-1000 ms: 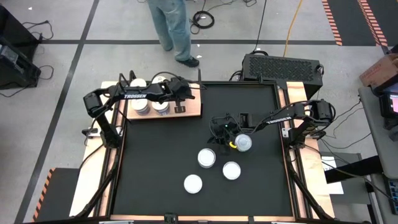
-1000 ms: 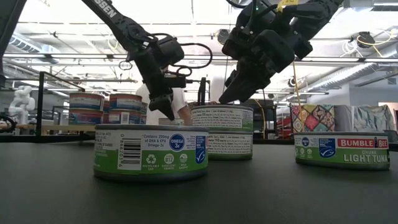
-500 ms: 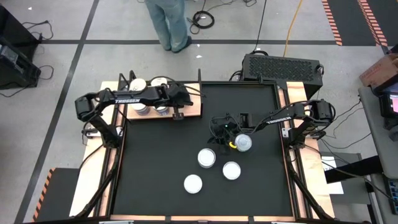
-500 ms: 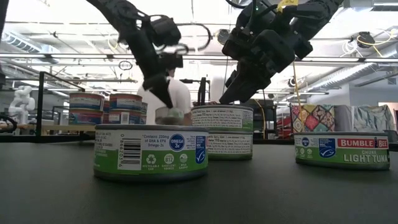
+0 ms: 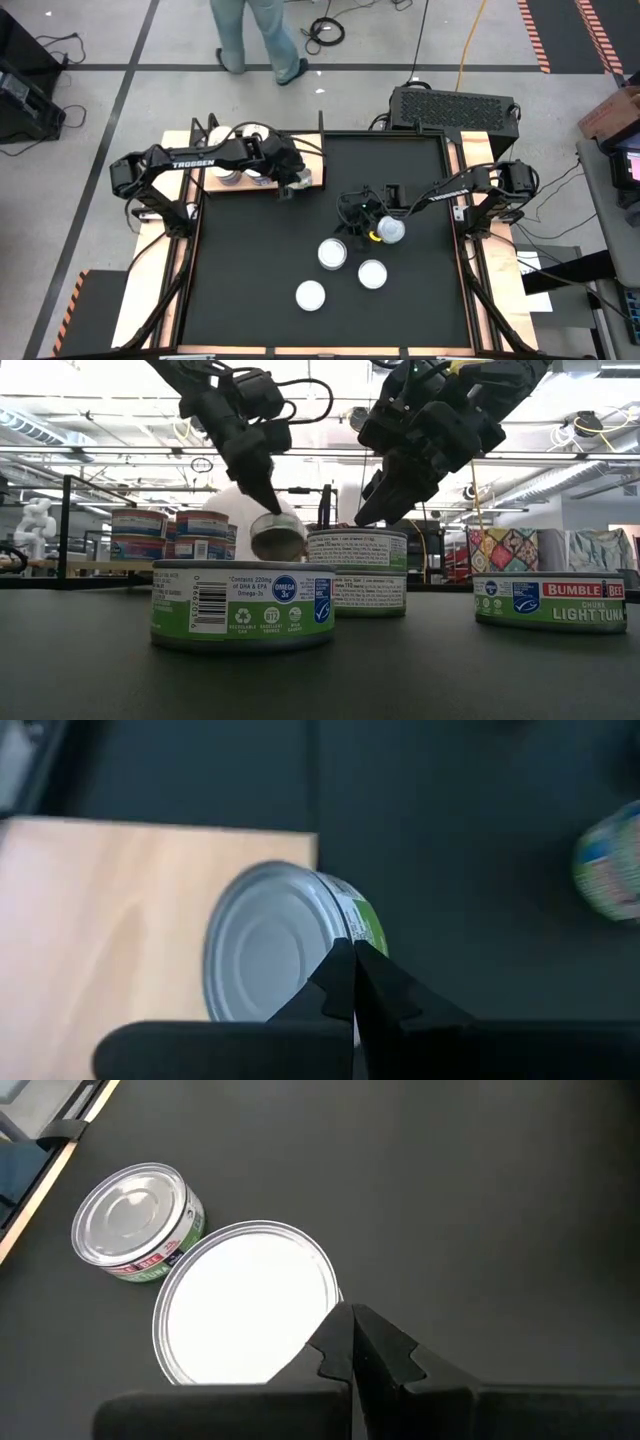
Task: Stack canned seafood by type on shelf
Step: Put the green tuna can on the shelf
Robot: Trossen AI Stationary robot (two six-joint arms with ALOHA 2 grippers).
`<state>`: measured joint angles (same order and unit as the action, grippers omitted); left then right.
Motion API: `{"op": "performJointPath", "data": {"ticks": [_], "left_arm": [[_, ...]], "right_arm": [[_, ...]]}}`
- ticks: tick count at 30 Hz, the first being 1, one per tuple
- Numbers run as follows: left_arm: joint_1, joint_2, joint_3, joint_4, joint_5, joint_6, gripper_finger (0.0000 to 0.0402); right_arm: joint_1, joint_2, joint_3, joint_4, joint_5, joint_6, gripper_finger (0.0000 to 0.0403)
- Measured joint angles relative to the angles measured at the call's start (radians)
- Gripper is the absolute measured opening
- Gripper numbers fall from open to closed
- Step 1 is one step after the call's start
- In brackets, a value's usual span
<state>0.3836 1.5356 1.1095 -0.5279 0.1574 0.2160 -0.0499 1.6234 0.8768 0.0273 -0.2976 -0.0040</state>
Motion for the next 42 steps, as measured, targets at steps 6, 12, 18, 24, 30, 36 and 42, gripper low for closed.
{"op": "performJointPath", "data": {"ticks": [6,12,18,24,30,36,42], "left_arm": [[-0.002,0.0,-0.001,0.001,0.215,-0.12,0.0],[-0.016,-0.001,-0.056,-0.002,0.38,-0.215,0.0],[-0.041,-0.001,-0.085,0.0,0.371,-0.23,0.0],[-0.091,-0.044,-0.042,-0.029,0.249,-0.167,0.0],[-0.126,-0.112,0.001,-0.068,-0.107,0.035,0.0],[-0.114,-0.067,-0.002,-0.038,-0.259,0.192,0.0],[-0.066,0.039,-0.003,0.028,-0.346,0.282,0.0]], "right_arm": [[0.006,0.0,0.0,-0.001,-0.026,0.011,0.0],[0.03,0.0,0.0,-0.002,-0.026,0.011,0.0],[0.042,0.0,0.0,-0.002,-0.027,0.015,0.0],[0.042,0.0,0.0,-0.001,-0.026,0.019,0.0],[0.038,0.0,0.0,0.013,-0.024,0.014,0.0],[0.035,0.0,0.0,0.026,-0.023,0.01,0.0],[0.031,0.0,0.0,0.029,-0.023,0.008,0.0]]}}
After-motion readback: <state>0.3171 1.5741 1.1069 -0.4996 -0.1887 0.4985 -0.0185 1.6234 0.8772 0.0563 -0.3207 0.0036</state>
